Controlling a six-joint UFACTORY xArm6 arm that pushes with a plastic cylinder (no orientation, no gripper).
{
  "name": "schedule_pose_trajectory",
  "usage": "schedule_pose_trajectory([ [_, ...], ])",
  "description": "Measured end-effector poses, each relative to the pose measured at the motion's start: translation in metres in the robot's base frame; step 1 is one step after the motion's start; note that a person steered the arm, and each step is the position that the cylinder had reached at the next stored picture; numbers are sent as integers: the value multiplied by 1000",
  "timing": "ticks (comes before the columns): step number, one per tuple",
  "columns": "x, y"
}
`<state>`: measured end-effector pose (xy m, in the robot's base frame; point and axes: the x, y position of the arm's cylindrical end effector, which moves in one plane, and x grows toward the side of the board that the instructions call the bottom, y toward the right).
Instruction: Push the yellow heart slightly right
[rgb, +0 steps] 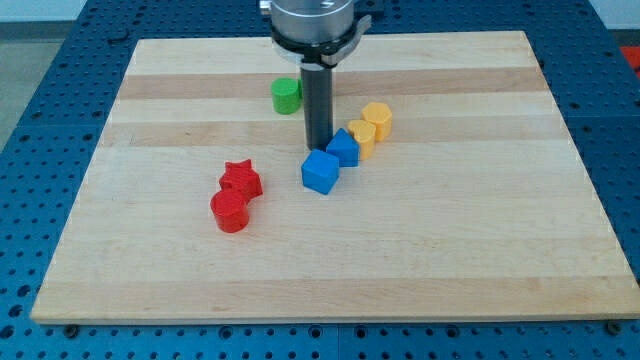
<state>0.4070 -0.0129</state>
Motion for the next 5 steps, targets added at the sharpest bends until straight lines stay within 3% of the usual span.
schedule_pose_trajectory([
  [3, -12, 39],
  [5, 2, 39],
])
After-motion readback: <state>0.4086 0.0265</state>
